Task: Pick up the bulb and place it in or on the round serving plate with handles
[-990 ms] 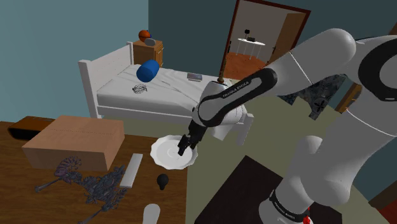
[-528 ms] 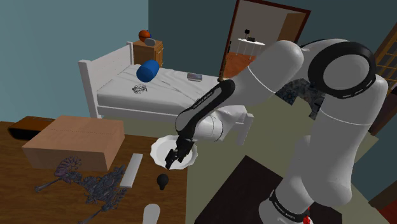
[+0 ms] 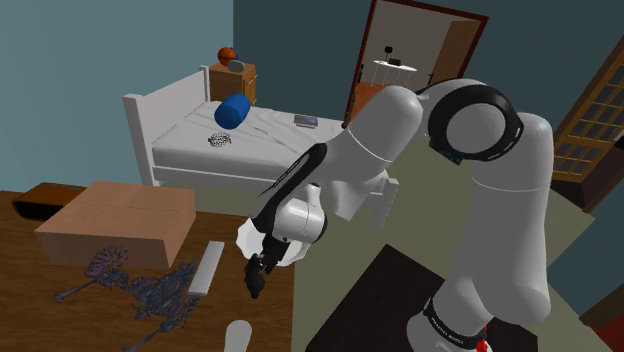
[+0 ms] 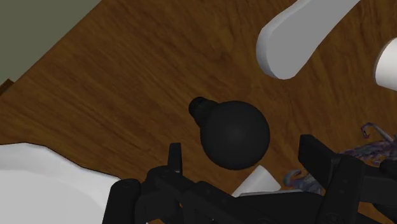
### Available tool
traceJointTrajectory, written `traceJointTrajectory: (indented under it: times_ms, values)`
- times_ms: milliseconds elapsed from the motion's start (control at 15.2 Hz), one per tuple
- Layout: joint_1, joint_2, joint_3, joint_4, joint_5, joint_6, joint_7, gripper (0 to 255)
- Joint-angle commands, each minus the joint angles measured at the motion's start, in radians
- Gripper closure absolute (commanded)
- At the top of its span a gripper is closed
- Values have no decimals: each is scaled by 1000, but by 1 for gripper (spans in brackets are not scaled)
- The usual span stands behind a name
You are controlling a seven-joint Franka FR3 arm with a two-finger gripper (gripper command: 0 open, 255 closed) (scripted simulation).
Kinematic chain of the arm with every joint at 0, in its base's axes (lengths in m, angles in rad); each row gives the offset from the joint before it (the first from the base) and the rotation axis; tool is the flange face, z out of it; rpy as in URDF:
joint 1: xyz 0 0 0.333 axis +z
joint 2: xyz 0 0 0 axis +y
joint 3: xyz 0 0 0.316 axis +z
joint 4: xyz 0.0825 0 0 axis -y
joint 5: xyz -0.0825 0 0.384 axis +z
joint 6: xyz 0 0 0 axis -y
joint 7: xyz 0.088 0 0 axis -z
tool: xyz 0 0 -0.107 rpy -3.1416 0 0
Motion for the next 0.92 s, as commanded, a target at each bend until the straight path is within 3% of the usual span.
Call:
traceJointTrajectory:
  times_ms: [0, 198, 726, 792, 858]
  values:
    - [-4, 33, 14, 19, 30, 15, -27, 0]
    - [-9, 91, 36, 56, 73, 40, -66, 0]
    - [-9, 91, 36, 56, 73, 40, -66, 0]
    - [-9, 91, 36, 56, 73, 40, -66, 255]
    - [-9, 91, 36, 56, 73, 40, -66, 255]
